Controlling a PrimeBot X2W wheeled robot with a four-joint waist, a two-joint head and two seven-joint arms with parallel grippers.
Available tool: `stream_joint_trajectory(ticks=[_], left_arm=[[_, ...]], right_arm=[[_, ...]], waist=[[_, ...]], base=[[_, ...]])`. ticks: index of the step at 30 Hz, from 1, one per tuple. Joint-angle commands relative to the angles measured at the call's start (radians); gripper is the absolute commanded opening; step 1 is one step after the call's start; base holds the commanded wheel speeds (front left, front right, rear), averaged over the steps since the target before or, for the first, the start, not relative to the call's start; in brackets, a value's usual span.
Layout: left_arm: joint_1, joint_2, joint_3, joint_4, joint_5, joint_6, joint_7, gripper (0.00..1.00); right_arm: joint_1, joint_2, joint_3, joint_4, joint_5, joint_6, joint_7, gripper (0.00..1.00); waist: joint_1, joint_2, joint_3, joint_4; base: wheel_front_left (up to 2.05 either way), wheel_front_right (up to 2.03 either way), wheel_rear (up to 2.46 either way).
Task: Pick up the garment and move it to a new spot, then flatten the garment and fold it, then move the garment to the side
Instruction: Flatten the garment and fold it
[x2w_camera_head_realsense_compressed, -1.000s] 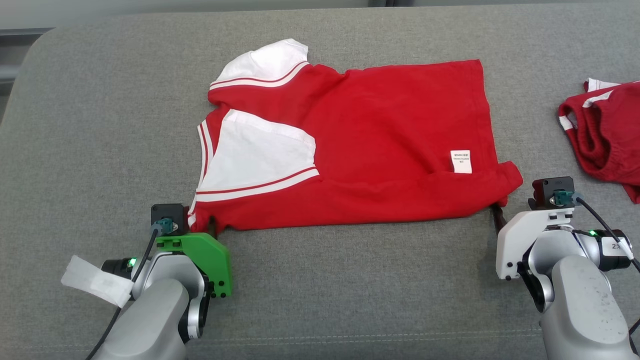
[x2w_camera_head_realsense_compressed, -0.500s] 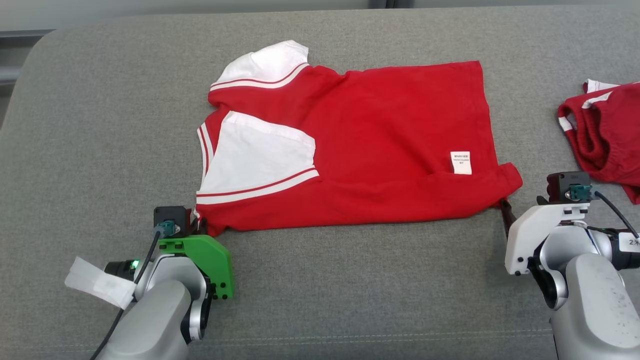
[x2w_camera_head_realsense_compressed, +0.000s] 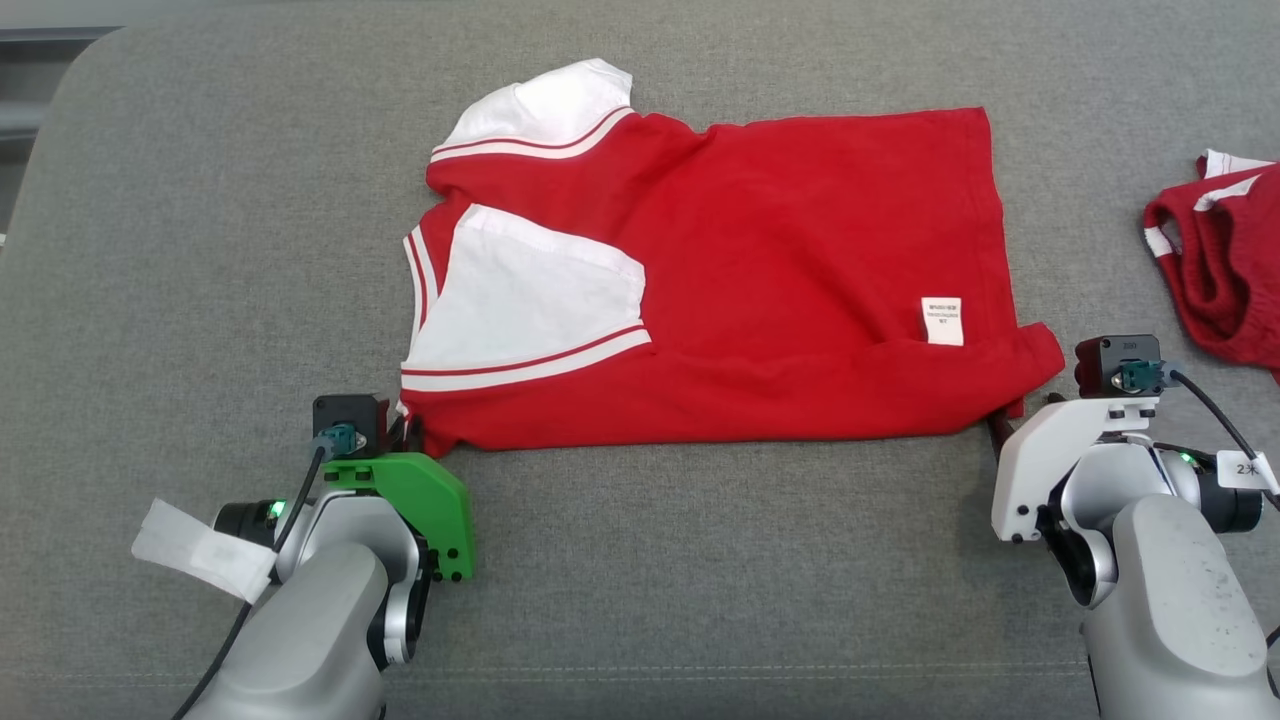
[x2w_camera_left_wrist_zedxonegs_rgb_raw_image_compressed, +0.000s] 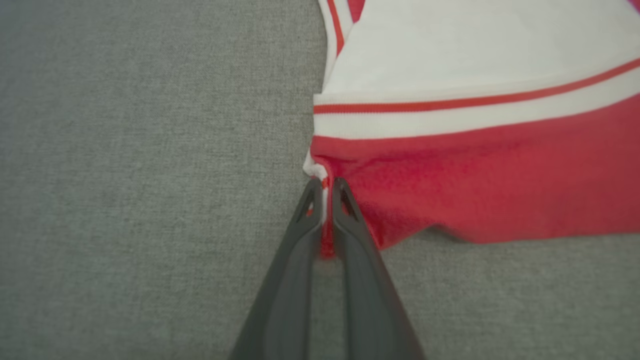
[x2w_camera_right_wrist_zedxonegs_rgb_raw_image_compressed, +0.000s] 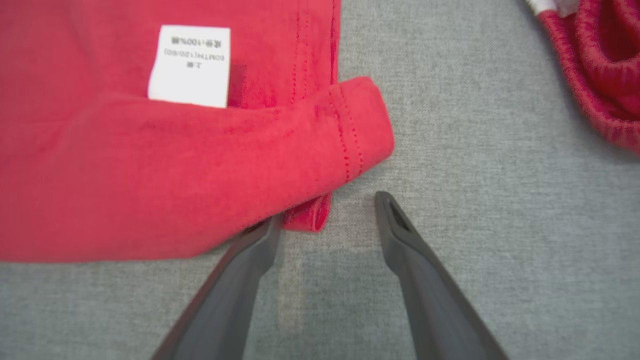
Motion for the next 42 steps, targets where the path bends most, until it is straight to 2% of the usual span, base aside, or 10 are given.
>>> stream_joint_trajectory(ticks=[1, 3, 4, 15, 21, 36, 42], left_arm=[[-0.006, -0.004, -0.002, 0.009, -0.007, -0.006, 0.000, 0.00], [-0.007, -0.004, -0.002, 0.012, -0.010, -0.006, -0.002, 0.00], [-0.007, -0.004, 0.000, 0.012, -0.012, -0.005, -0.003, 0.00], [0.024, 0.005, 0.015, 0.011, -0.031, -0.005, -0.031, 0.00], [0.077, 0.031, 0.030, -0.035, -0.052, 0.008, -0.048, 0.00], [0.257, 0.121, 0.027, -0.295, -0.074, 0.092, 0.002, 0.00], [0.326, 0.160, 0.009, -0.397, -0.071, 0.127, 0.039, 0.00]], right_arm=[[0.009, 0.000, 0.001, 0.020, -0.002, -0.001, 0.020, 0.30], [0.017, 0.000, 0.001, 0.033, -0.003, -0.001, 0.035, 0.01], [0.020, -0.001, -0.001, 0.036, -0.003, -0.002, 0.038, 0.00], [0.051, -0.002, -0.044, 0.003, -0.004, -0.002, 0.037, 0.00], [0.119, -0.003, -0.063, -0.081, 0.017, -0.002, 0.088, 0.00], [0.317, -0.016, -0.063, -0.346, 0.110, -0.001, 0.300, 0.00], [0.385, -0.013, -0.059, -0.413, 0.147, -0.001, 0.370, 0.00]], waist=[[0.0000, 0.0000, 0.001, 0.002], [0.0000, 0.0000, 0.000, 0.003], [0.0000, 0.0000, 0.000, 0.002], [0.0000, 0.0000, -0.025, -0.002], [0.0000, 0.0000, -0.052, 0.000], [0.0000, 0.0000, -0.133, 0.006], [0.0000, 0.0000, -0.156, 0.002]], base=[[0.00, 0.00, 0.00], [0.00, 0.00, 0.00], [0.00, 0.00, 0.00], [0.00, 0.00, 0.00], [0.00, 0.00, 0.00], [0.00, 0.00, 0.00], [0.00, 0.00, 0.00]])
